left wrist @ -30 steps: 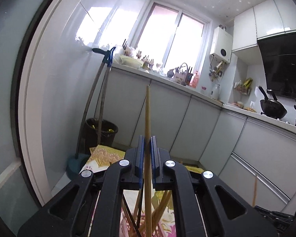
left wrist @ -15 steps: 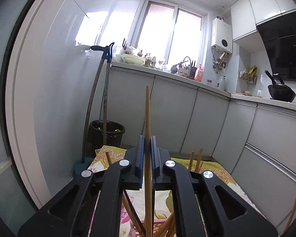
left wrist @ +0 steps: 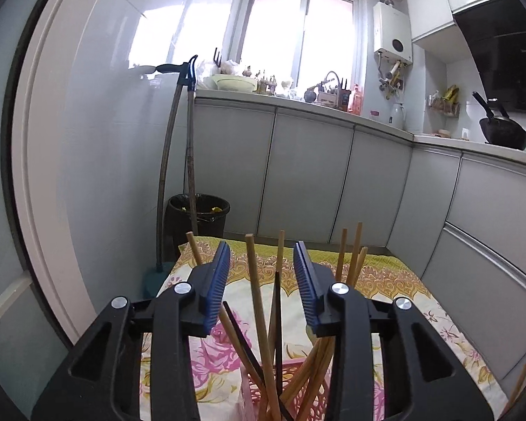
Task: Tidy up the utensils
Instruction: 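Carry both wooden chopsticks to the pink basket and insert the left tool's, then lower the right tool's wooden chopstick into the pink basket and open both tools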
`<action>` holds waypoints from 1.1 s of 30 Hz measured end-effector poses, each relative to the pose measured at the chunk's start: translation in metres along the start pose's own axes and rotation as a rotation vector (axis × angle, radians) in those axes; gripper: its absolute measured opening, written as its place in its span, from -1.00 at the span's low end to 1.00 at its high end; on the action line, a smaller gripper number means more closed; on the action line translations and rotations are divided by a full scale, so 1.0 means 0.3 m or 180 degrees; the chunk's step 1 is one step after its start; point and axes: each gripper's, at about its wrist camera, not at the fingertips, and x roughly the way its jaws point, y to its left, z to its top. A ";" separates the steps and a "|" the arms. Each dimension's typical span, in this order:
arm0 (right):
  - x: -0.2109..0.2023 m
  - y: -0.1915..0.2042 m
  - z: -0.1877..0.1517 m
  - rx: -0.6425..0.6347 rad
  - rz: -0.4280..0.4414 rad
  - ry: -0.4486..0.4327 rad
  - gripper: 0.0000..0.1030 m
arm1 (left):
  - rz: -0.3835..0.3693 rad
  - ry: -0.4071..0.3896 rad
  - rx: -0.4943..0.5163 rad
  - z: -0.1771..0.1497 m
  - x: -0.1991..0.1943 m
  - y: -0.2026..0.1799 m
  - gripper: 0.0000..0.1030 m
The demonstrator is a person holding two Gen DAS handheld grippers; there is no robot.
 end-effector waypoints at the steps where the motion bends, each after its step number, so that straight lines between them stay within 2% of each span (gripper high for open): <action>1: 0.004 0.002 -0.002 0.0013 0.0012 -0.0002 -0.87 | 0.0000 0.0036 -0.0084 0.021 -0.014 0.016 -0.29; 2: 0.010 0.003 -0.003 0.0036 0.0026 -0.0001 -0.87 | 0.0038 0.0076 -0.0157 0.038 -0.028 0.028 -0.21; 3: 0.017 0.004 -0.005 0.0064 0.0039 -0.0001 -0.87 | 0.0125 0.0191 -0.0238 0.059 -0.040 0.042 -0.06; 5: 0.036 0.003 -0.009 0.0134 0.0058 0.0000 -0.87 | 0.0256 0.0485 -0.0370 0.081 -0.058 0.068 0.09; 8: 0.068 -0.004 -0.017 0.0317 0.0075 -0.0004 -0.87 | 0.0367 0.0811 -0.0514 0.091 -0.103 0.100 0.14; 9: 0.078 0.001 -0.019 0.0341 0.0054 -0.0023 -0.87 | 0.0410 0.0875 -0.0559 0.089 -0.119 0.111 0.21; 12: 0.112 0.021 -0.009 0.0478 0.0078 -0.0116 -0.87 | 0.0505 0.1042 -0.0803 0.074 -0.169 0.157 0.25; 15: 0.151 0.098 0.017 0.0348 0.0066 -0.0265 -0.87 | 0.0493 0.1248 -0.1022 0.053 -0.174 0.196 0.26; 20: 0.247 0.219 0.064 0.0256 0.0205 -0.0506 -0.87 | 0.0634 0.1299 -0.0827 0.059 -0.169 0.216 0.28; 25: 0.357 0.280 0.067 0.0115 0.0252 -0.0625 -0.87 | 0.0669 0.1300 -0.0863 0.057 -0.183 0.243 0.30; 31: 0.454 0.302 0.015 -0.0060 0.0231 -0.0577 -0.87 | 0.0672 0.1339 -0.0663 0.065 -0.168 0.216 0.32; 33: 0.476 0.297 -0.011 -0.0106 0.0177 -0.0558 -0.87 | 0.0673 0.1351 -0.0688 0.062 -0.164 0.223 0.35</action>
